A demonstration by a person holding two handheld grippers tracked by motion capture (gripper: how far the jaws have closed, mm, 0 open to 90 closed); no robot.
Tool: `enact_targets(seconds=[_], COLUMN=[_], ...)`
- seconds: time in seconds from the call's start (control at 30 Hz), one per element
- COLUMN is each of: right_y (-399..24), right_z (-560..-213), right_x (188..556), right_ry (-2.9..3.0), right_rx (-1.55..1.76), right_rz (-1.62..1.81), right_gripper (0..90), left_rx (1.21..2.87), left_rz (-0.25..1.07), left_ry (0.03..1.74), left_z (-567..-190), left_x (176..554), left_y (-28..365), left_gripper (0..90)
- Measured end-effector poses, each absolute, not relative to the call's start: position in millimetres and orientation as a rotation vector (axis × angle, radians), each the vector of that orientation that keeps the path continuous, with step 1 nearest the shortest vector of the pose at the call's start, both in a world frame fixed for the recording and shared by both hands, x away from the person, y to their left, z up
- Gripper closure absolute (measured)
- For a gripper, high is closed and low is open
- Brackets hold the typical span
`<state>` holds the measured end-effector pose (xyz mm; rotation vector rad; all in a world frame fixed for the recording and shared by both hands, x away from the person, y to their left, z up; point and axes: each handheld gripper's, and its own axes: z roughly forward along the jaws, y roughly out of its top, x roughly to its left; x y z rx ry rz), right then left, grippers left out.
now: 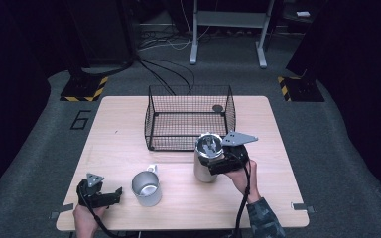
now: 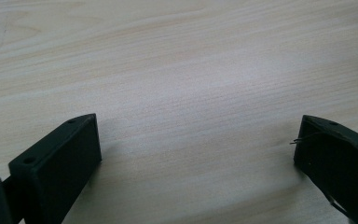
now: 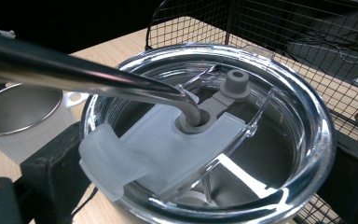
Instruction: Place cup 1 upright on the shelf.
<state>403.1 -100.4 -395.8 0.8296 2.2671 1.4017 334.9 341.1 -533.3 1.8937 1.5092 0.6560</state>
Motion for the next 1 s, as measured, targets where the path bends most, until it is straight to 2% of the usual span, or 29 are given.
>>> enact_targets(seconds=[1.0], right_y=[-115.3], right_z=[-359.4], right_x=[408.5], right_ry=[2.232], right_rx=[0.844], right_rz=[1.395], right_gripper=[3.5], left_rx=[1.894], left_rz=[0.656], left_ry=[1.508], left_z=[-533.3], left_x=[334.9], left_y=[341.1], left_gripper=[0.6])
